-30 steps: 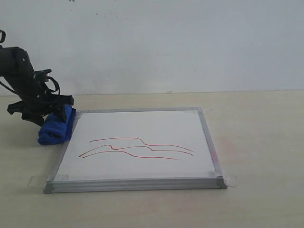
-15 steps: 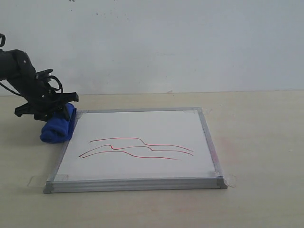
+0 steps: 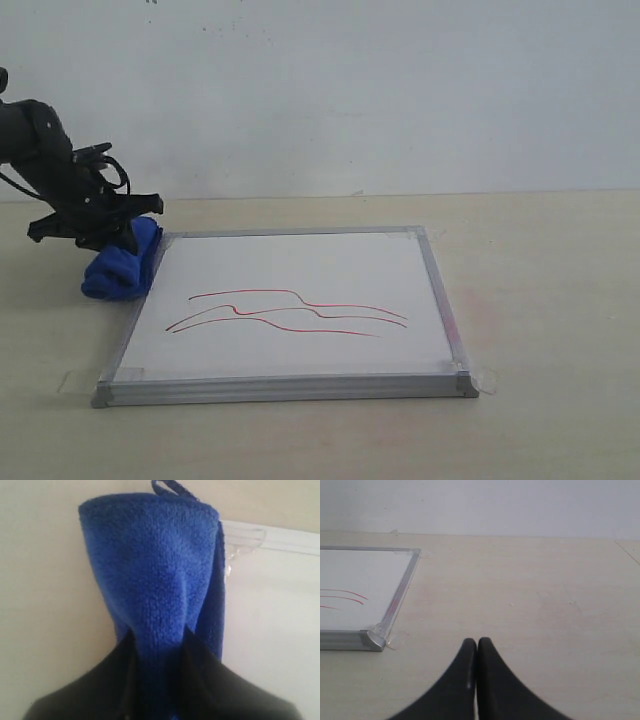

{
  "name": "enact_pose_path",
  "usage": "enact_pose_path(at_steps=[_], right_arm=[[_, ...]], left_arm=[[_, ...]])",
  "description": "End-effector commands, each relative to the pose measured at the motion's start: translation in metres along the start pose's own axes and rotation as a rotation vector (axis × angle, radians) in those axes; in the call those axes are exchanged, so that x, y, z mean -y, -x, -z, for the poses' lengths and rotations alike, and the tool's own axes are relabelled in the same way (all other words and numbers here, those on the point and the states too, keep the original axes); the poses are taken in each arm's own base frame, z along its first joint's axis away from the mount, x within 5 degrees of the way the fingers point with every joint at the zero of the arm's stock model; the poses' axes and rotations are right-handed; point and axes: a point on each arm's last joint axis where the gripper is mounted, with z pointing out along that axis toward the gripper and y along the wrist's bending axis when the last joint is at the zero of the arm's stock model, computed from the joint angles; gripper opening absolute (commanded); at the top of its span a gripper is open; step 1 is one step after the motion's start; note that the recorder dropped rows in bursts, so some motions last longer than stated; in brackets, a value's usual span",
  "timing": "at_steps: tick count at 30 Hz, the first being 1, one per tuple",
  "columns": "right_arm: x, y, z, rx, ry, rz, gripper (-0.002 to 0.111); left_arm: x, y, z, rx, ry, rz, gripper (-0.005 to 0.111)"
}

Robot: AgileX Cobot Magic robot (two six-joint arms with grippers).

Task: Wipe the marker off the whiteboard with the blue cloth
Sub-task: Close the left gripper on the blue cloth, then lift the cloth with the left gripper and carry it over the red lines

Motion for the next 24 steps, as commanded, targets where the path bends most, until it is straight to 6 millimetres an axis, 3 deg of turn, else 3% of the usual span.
enact_pose_path(at_steps=[1, 6, 10, 17, 24], right_arm=[[0.0, 0.001, 0.0, 0.008, -0.005, -0.001, 0.0], [0.0, 0.001, 0.0, 0.008, -0.005, -0.001, 0.0], [0.0, 0.001, 0.0, 0.008, -0.005, -0.001, 0.0], [0.0, 0.001, 0.0, 0.008, -0.005, -0.001, 0.0], [0.0, 0.001, 0.0, 0.008, -0.005, -0.001, 0.0]], left_arm=[[0.01, 0.009, 0.052, 0.051, -0.01, -0.085, 0.004], [0.019, 0.009, 0.103, 0.08, -0.026, -0.102, 0.004], [0.026, 0.003, 0.128, 0.044, -0.07, -0.146, 0.004], [0.06, -0.009, 0.129, 0.017, -0.222, -0.236, 0.004], [0.122, -0.026, 0.113, 0.026, -0.243, -0.393, 0.004]])
